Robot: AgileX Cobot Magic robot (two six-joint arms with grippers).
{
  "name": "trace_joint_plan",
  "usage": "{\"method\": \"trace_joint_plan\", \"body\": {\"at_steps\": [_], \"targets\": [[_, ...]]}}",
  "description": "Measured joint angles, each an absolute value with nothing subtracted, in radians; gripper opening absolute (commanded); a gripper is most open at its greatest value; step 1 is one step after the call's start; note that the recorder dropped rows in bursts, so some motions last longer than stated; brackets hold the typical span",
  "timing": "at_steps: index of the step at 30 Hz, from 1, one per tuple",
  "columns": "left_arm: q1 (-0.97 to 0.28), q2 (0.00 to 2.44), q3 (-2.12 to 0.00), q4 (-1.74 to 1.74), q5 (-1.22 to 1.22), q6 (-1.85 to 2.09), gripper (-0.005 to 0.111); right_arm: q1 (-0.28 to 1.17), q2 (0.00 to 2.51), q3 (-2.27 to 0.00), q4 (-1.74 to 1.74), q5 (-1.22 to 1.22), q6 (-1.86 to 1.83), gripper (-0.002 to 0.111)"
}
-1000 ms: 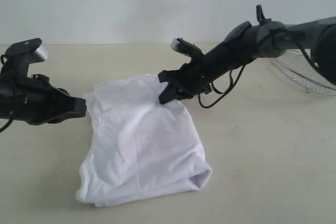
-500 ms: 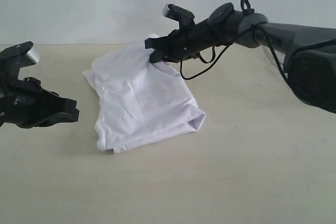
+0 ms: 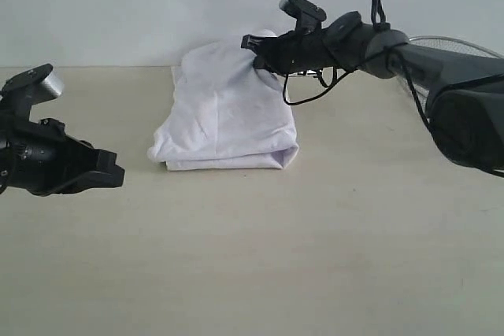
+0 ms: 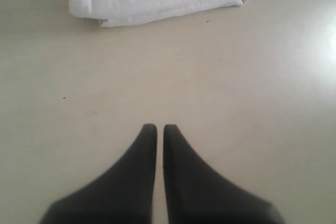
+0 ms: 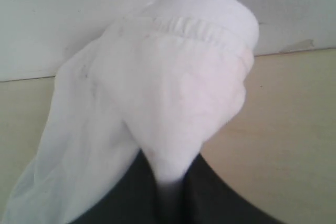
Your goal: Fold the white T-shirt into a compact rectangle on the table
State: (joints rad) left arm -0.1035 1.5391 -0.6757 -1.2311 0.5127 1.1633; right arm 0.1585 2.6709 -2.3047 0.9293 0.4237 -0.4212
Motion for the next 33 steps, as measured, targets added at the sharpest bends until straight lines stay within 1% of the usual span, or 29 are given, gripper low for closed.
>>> {"method": "trace_joint_plan", "body": {"at_steps": [4, 5, 6, 7, 8, 10, 11, 12, 15, 20, 23, 24, 25, 33], "targets": [[-0.104, 1.539, -0.676, -1.231, 0.514, 1.163, 0.004, 0.159, 2.671, -2.305, 0.929, 0.422, -0.433, 0.000], [-0.104, 1.539, -0.676, -1.231, 0.514, 1.163, 0.004, 0.159, 2.671, -2.305, 0.929, 0.418, -0.433, 0.003], [-0.104, 1.539, -0.676, -1.231, 0.514, 1.163, 0.004, 0.159, 2.671, -2.305, 0.929, 0.413, -0.433, 0.009], [-0.104, 1.539, -0.676, -1.231, 0.514, 1.163, 0.004, 0.159, 2.671, -2.305, 0.929, 0.409, -0.437, 0.021], [-0.104, 1.539, -0.676, -1.231, 0.514, 1.163, 0.004, 0.159, 2.671, -2.305, 0.929, 0.404, -0.441, 0.037], [-0.104, 1.539, -0.676, -1.231, 0.514, 1.163, 0.004, 0.159, 2.671, -2.305, 0.934, 0.390, -0.449, 0.071], [-0.104, 1.539, -0.676, -1.231, 0.514, 1.163, 0.004, 0.159, 2.671, -2.305, 0.933, 0.386, -0.449, 0.079], [-0.104, 1.539, -0.676, -1.231, 0.514, 1.163, 0.004, 0.159, 2.671, -2.307, 0.933, 0.384, -0.443, 0.078], [-0.104, 1.539, -0.676, -1.231, 0.514, 1.163, 0.004, 0.159, 2.667, -2.309, 0.933, 0.406, -0.438, 0.065], [-0.104, 1.539, -0.676, -1.231, 0.514, 1.163, 0.004, 0.149, 2.583, -2.309, 0.862, 0.474, -0.433, 0.050], [-0.104, 1.539, -0.676, -1.231, 0.514, 1.163, 0.004, 0.117, 2.509, -2.309, 0.801, 0.524, -0.422, 0.028], [-0.104, 1.539, -0.676, -1.231, 0.514, 1.163, 0.004, 0.104, 2.488, -2.311, 0.780, 0.544, -0.406, 0.012], [-0.104, 1.539, -0.676, -1.231, 0.514, 1.163, 0.004, 0.080, 2.459, -2.310, 0.756, 0.580, -0.391, 0.000], [-0.104, 1.545, -0.728, -1.233, 0.510, 1.170, 0.004, -0.075, 2.374, -2.311, 0.622, 0.895, -0.361, 0.000]]}}
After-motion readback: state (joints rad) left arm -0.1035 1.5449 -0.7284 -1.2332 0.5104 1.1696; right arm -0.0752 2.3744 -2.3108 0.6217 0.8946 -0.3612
